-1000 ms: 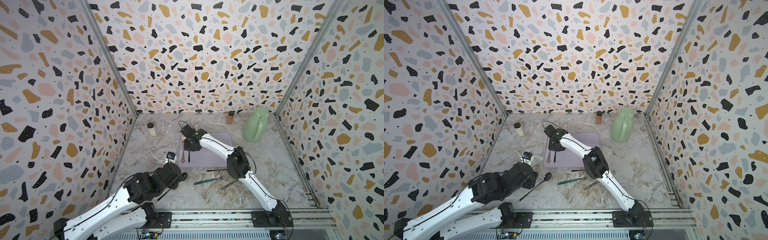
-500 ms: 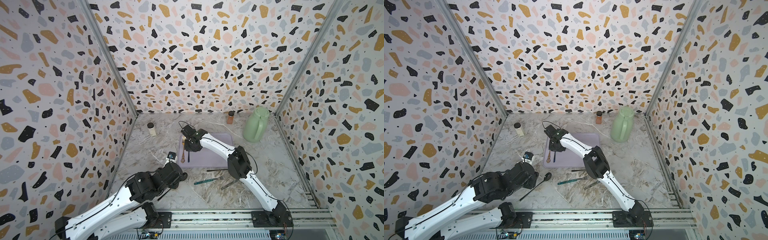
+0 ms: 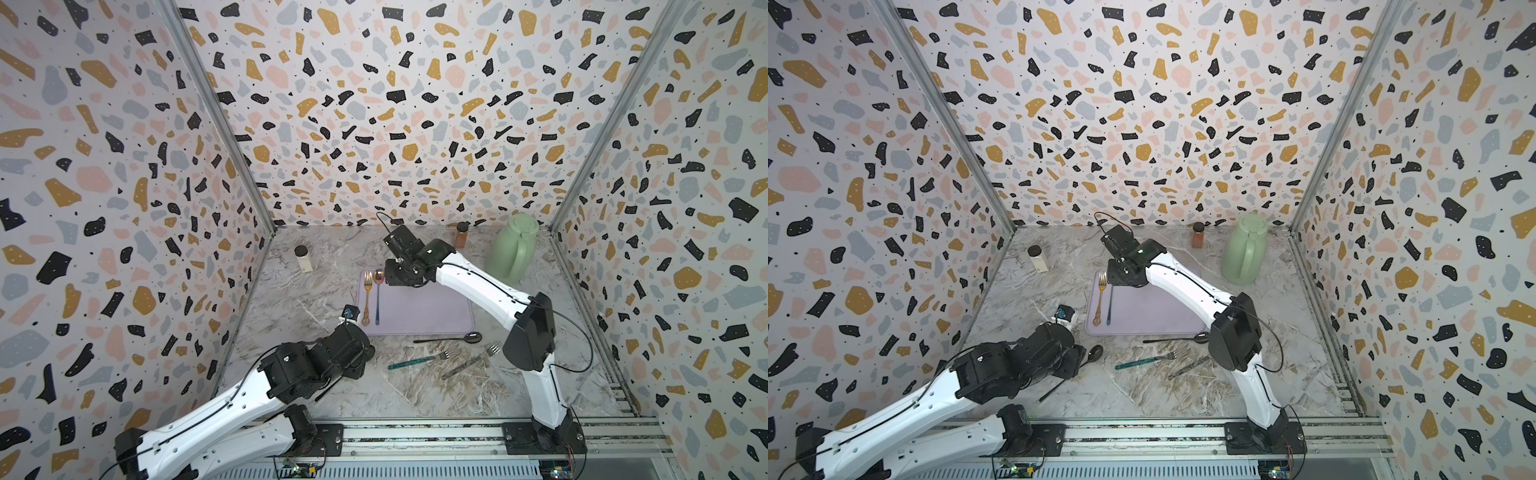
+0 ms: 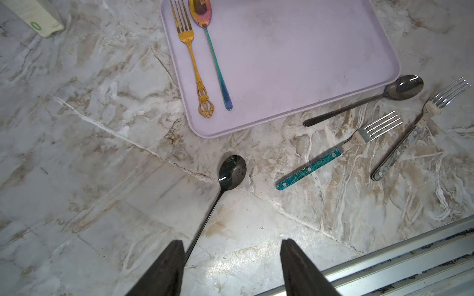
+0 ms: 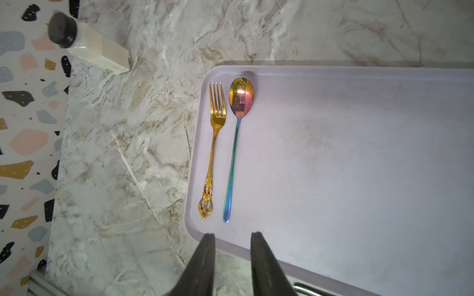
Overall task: Set the spoon and fork side by side
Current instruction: Pick up the fork at the center of the board.
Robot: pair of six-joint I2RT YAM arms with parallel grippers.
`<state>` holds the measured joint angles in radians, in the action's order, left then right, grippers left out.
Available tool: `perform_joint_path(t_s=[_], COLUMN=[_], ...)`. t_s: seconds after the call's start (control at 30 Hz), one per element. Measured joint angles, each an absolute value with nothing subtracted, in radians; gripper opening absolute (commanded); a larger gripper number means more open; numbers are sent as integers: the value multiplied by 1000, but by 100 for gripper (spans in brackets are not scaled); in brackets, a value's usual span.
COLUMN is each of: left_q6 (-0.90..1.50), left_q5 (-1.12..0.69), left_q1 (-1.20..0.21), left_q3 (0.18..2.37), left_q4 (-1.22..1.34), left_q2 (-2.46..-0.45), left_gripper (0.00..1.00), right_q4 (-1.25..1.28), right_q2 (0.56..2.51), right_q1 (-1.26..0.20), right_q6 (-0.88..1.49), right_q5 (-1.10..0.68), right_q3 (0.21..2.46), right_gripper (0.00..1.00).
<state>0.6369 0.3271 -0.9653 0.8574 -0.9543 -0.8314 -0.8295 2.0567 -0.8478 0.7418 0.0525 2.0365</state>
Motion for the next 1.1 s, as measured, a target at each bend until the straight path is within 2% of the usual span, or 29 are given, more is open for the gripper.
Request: perform_joint_path(t_s=[0.17,0.43,0.83,1.1], left_q6=[622,569,360,222], left_q5=[254,197,164,141], left_q1=[-965,-1023,-1051,-1051], left_q3=[793,704,670,668], left_q4=[-854,-642,-398,-240], left_q2=[-864,-974,-1158,-1353], left_gripper=[63,59,63,65], right_q4=[-751,-640,-520,-462], right_q2=[1815,1557,1329,1281], right_q1=[-841,-781,-667,-623], right_q6=[667,592,505,463], right_q5=[81,99,120,112], right_q3=[1739,1414,1171,1090], right_gripper=[36,36,39,39])
